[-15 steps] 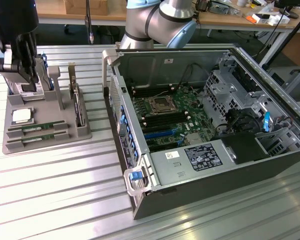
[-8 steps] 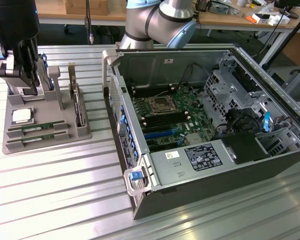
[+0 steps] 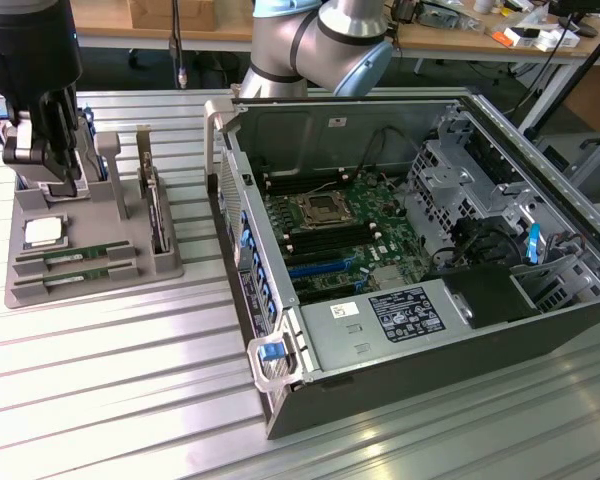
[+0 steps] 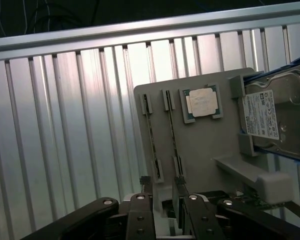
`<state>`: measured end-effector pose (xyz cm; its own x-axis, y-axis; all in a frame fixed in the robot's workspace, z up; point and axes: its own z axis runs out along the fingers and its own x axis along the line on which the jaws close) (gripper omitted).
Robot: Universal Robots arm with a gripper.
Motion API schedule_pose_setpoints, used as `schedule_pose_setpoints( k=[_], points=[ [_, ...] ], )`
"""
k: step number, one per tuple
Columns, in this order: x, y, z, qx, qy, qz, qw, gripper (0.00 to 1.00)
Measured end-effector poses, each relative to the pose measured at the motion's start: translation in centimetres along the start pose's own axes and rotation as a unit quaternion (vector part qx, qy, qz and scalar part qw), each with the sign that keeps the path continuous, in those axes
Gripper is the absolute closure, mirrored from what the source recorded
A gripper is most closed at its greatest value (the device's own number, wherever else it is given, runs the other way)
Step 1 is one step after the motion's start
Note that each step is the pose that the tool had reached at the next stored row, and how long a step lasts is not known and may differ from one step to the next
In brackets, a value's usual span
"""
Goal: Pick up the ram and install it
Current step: 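Pick up the ram and move it above insertion slot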
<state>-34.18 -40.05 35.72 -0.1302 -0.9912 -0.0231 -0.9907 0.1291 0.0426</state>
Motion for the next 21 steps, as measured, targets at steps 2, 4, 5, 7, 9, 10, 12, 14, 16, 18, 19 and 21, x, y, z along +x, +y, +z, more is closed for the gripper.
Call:
schedule_pose_setpoints(
  k=[2,4,5,7,9,10,12,14,16,18,19,21],
  points=[
    [0.0,-0.01,0.22,0.0,0.0,0.0,1.0,0.7],
    [0.1,-0.02,0.4,0.0,0.0,0.0,1.0,0.7],
    [0.1,-0.03,0.46,0.0,0.0,0.0,1.0,0.7],
    [0.1,-0.03,0.56,0.0,0.0,0.0,1.0,0.7],
    [0.1,-0.04,0.68,0.0,0.0,0.0,1.0,0.7],
    [0.1,-0.05,0.8,0.0,0.0,0.0,1.0,0.7],
    [0.1,-0.05,0.92,0.0,0.0,0.0,1.0,0.7],
    [0.1,-0.06,1.04,0.0,0.0,0.0,1.0,0.7],
    [0.1,-0.06,1.15,0.0,0.0,0.0,1.0,0.7],
    [0.1,-0.07,1.27,0.0,0.0,0.0,1.0,0.7],
    [0.1,-0.07,1.34,0.0,0.0,0.0,1.0,0.7],
    [0.1,-0.08,1.57,0.0,0.0,0.0,1.0,0.7]
  ],
)
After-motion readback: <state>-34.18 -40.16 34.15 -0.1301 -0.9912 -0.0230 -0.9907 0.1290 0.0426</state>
